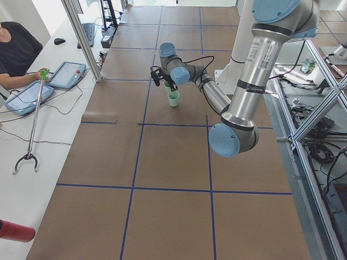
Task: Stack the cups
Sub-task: 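Carry the held cup with the left gripper over the other green cup, then lower the held cup into the other cup and open the left gripper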
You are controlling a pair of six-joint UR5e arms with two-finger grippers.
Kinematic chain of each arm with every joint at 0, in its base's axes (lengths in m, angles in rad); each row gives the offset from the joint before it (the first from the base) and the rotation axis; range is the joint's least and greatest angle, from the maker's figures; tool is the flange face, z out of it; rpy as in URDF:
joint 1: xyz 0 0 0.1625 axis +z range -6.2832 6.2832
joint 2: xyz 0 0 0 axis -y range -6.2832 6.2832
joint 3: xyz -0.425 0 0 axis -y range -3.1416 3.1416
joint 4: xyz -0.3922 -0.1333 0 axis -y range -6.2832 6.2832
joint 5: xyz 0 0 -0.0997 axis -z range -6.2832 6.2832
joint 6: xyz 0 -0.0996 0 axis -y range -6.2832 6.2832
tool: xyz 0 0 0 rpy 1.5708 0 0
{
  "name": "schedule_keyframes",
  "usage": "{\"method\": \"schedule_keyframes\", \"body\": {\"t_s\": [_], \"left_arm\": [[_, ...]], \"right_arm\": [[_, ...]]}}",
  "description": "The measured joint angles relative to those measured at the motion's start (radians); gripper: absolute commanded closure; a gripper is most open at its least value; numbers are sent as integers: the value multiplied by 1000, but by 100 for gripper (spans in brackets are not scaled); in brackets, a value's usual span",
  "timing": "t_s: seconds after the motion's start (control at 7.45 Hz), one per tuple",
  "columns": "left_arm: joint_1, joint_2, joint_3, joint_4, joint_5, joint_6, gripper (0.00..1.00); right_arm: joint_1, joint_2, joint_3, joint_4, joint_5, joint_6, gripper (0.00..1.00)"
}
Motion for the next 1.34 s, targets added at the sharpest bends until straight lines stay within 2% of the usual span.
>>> {"method": "schedule_keyframes", "body": {"t_s": [0.4, 1.07, 1.21, 1.34], "left_arm": [[14, -19, 39, -3, 17, 4, 100], [25, -17, 41, -5, 18, 6, 100], [33, -17, 42, -5, 18, 6, 1], [40, -16, 42, -5, 18, 8, 0]], "right_arm": [[0, 0, 1, 1, 0, 0, 0], [0, 0, 0, 1, 0, 0, 0], [0, 0, 0, 0, 0, 0, 0], [0, 0, 0, 0, 0, 0, 0]]}}
